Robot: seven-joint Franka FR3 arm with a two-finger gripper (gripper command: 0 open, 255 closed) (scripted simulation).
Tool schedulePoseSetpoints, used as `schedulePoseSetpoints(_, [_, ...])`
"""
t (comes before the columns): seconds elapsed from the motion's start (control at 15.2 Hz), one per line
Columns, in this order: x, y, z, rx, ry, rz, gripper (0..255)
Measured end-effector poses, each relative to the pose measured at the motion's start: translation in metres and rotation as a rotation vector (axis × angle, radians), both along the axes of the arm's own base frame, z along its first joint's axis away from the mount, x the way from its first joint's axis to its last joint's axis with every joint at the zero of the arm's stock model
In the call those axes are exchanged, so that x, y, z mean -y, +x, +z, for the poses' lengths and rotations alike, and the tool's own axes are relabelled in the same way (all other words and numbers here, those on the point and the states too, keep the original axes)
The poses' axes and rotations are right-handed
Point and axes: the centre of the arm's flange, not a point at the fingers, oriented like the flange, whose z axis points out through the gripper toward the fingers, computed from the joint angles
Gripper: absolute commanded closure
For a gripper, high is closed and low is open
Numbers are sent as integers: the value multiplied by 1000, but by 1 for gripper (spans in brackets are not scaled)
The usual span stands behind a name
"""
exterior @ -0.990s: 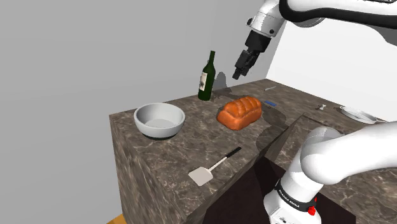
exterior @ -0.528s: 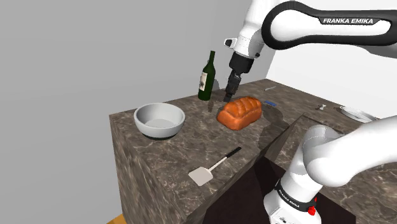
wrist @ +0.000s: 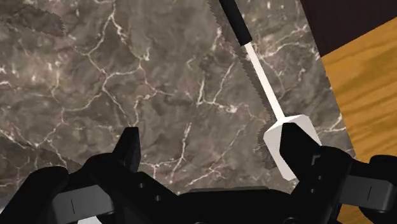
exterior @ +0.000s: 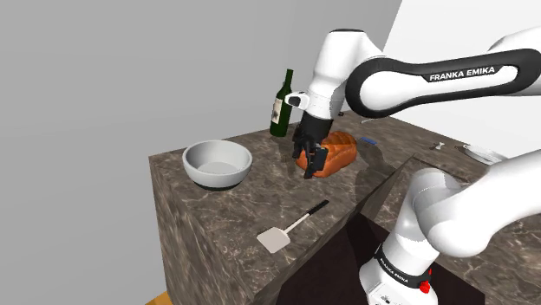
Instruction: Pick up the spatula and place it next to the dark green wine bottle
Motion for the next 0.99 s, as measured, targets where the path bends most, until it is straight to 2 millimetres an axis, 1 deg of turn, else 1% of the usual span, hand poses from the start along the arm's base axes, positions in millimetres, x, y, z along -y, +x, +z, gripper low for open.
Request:
schedulePoseSetpoints(0.13, [-13, -8, -18, -15, -19, 113, 0])
schedulePoseSetpoints(0.26, [-26, -23, -42, -30, -39, 227, 0])
schedulePoseSetpoints(0.33, [-29, -27, -51, -38, -49, 282, 0])
schedulePoseSetpoints(0.4, [-34, -35, -59, -45, -59, 340, 0])
schedulePoseSetpoints(0.53, [-36, -46, -79, -59, -76, 441, 0])
schedulePoseSetpoints(0.66, [-36, -52, -94, -64, -82, 476, 0])
schedulePoseSetpoints(0.99, [-35, -51, -120, -66, -84, 488, 0])
